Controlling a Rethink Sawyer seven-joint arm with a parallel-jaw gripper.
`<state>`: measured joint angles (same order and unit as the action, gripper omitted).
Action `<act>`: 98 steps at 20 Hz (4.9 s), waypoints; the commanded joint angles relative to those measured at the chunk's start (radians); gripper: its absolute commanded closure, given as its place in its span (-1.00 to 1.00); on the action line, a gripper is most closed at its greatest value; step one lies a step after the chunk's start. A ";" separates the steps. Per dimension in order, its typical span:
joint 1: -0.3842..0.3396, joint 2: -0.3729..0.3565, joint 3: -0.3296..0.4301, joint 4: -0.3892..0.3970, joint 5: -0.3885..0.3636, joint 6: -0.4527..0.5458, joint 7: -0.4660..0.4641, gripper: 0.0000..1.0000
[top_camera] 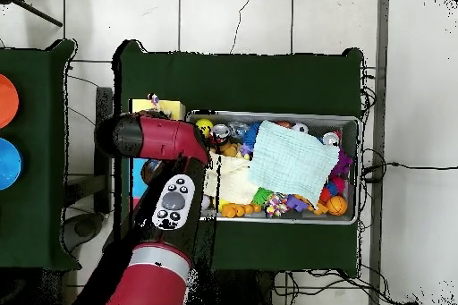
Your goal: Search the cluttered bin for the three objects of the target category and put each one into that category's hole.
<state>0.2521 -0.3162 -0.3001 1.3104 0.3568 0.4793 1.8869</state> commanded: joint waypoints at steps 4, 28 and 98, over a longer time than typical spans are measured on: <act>0.016 -0.039 0.021 0.054 -0.039 0.112 0.145 1.00; 0.032 -0.152 0.000 0.107 -0.041 0.180 0.139 1.00; 0.009 -0.043 0.030 0.055 -0.020 -0.007 0.167 1.00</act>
<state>0.2901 -0.4552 -0.3297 1.3858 0.3566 0.5118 1.8869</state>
